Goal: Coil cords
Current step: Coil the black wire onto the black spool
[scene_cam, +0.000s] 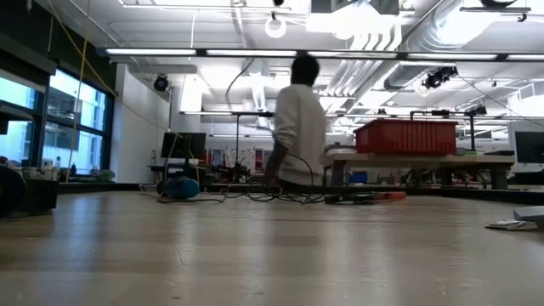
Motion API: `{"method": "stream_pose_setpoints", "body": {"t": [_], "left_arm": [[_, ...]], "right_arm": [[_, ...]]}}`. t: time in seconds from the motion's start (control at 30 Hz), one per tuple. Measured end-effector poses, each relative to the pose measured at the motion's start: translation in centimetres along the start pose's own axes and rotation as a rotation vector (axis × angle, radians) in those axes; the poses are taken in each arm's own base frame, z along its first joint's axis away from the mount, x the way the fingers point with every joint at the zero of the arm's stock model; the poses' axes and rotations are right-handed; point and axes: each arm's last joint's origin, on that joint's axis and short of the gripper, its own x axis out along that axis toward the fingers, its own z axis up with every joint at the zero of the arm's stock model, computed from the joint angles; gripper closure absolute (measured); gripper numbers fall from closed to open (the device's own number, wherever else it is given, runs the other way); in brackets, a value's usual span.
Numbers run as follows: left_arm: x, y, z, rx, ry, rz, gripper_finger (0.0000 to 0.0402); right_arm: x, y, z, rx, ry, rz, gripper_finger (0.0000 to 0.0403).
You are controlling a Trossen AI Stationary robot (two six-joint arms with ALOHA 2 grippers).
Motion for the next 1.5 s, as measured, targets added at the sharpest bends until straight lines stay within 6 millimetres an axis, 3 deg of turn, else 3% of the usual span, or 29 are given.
{"method": "stream_pose_setpoints", "body": {"t": [0.17,0.33,0.73,0.97,1.1,1.33,1.5], "left_arm": [[-1.8,-0.1,-0.5,-0.058,0.039,0.14,0.0401],[-2.2,-0.1,-0.7,-0.145,0.039,0.208,0.0401],[-0.8,-0.8,-3.2,-0.474,0.239,0.152,0.0402],[2.7,-1.2,-5.5,-0.59,0.386,0.075,0.0402],[5.6,-1.6,-6.4,-0.629,0.437,-0.071,0.0401],[10.7,-2.3,-7.1,-0.713,0.416,-0.378,0.0401],[13.1,-1.8,-8.1,-0.76,0.416,-0.453,0.0402]], "right_arm": [[-3.0,2.2,0.9,-0.038,0.032,0.044,0.0402],[-5.9,3.6,2.3,-0.061,-0.01,0.078,0.0402],[-12.5,3.7,4.5,-0.137,-0.069,-0.073,0.0403],[-13.3,3.6,5.2,-0.169,-0.129,-0.092,0.0403],[-13.2,3.4,5.3,-0.175,-0.135,-0.101,0.0403],[-13.2,3.4,5.5,-0.173,-0.153,-0.106,0.0403],[-13.3,3.6,6.1,-0.172,-0.22,-0.049,0.0403]]}}
